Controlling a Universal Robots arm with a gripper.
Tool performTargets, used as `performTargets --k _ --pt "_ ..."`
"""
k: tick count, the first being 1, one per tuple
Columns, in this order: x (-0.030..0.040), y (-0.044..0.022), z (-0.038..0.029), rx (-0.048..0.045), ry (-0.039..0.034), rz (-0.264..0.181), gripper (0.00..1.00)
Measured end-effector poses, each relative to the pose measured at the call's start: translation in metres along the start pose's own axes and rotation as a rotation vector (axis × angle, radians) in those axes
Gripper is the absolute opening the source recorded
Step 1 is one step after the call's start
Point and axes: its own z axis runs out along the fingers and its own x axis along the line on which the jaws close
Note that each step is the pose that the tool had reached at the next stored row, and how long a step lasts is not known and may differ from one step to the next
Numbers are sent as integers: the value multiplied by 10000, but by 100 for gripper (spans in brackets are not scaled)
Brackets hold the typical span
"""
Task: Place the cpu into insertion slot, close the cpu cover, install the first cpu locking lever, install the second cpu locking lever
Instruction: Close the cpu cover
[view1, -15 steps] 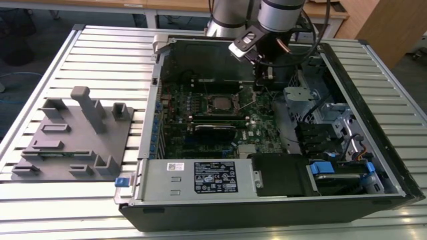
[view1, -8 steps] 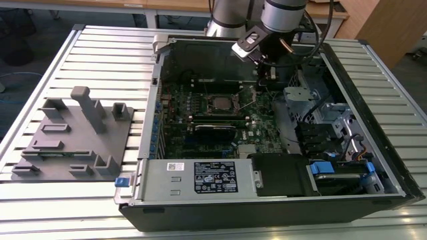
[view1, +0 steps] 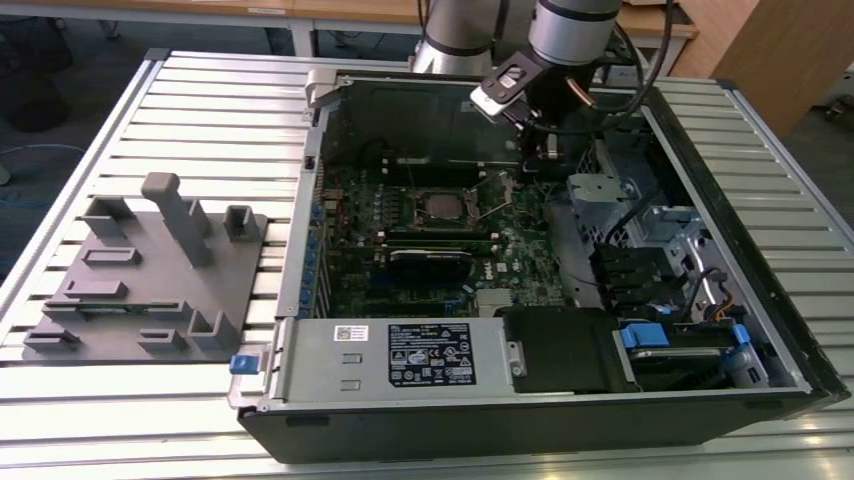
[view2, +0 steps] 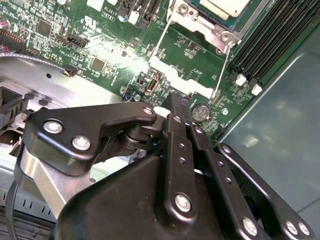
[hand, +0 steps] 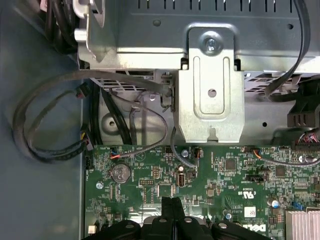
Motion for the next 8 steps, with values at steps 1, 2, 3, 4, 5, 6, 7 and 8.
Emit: performTargets --k 1,2,3,4,5,6,7,8 --pt "0 8 1 0 0 0 10" --pt "0 17 2 0 0 -1 10" --pt "1 28 4 0 -1 1 10" --pt "0 37 7 0 -2 6 10" --pt "1 44 11 1 -2 23 10" --pt "1 47 17 1 -2 46 10" --pt "1 47 24 2 -3 67 10" --pt "1 47 30 2 -5 80 10"
